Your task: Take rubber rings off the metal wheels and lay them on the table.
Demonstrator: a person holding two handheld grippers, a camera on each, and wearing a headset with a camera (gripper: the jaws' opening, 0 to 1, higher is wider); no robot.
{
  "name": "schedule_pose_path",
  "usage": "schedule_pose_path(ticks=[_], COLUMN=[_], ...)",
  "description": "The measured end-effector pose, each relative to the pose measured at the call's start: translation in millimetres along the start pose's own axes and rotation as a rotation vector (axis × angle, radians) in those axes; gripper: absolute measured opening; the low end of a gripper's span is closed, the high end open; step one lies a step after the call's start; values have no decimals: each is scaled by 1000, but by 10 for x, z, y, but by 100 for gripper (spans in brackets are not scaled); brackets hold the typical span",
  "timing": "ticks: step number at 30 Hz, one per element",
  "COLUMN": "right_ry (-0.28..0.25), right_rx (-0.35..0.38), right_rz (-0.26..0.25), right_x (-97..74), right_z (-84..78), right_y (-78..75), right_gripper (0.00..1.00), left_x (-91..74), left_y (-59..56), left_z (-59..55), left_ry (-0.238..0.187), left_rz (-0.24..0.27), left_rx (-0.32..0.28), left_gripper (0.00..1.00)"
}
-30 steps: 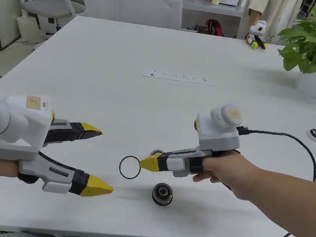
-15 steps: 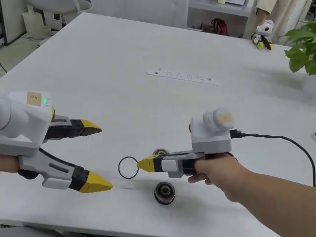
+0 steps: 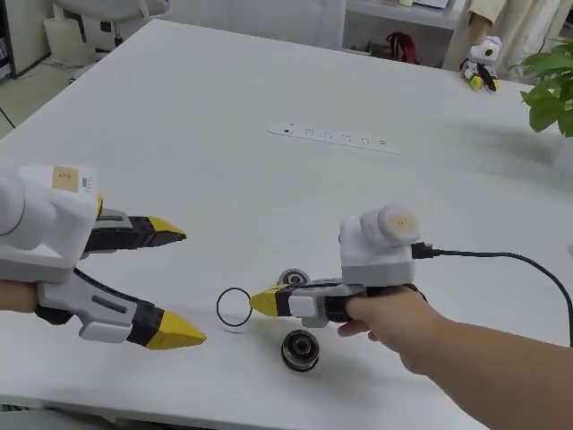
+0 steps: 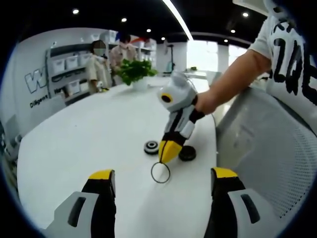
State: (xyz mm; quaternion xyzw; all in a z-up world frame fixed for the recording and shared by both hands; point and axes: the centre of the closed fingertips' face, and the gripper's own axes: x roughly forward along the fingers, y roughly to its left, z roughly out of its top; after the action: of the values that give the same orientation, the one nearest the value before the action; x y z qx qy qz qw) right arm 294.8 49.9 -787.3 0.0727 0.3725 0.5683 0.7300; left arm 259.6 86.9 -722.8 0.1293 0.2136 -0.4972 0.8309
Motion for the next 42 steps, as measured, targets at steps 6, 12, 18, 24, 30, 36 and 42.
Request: schedule_pose_path(ticks=[6, 12, 18, 24, 30, 36, 42], right_ry=[4, 19, 23, 26, 19, 9, -4], right_rx=[-19, -36, -54, -57, -58, -64, -60], right_rz=[-14, -28, -33, -38, -45, -43, -40], right_x=[14, 30, 31, 27, 7, -28, -63], right_z=[-23, -53, -48, -62, -55, -23, 25], right_y=[-24, -55, -69, -90, -111, -99, -96], right_gripper=[0, 0, 0, 3, 7, 10, 14], left_x=[2, 0, 1, 13, 29, 43, 51], left_y=[8, 34, 40, 54, 51, 52, 54], left_z=[-11, -17, -37, -32, -19, 5, 9], left_ry=[5, 7, 11, 12, 16, 13, 13], left_rz=[3, 8, 6, 6, 2, -1, -3], left_rx=[0, 0, -1, 0, 2, 5, 6], left_gripper=[80, 80, 80, 80, 80, 80, 80])
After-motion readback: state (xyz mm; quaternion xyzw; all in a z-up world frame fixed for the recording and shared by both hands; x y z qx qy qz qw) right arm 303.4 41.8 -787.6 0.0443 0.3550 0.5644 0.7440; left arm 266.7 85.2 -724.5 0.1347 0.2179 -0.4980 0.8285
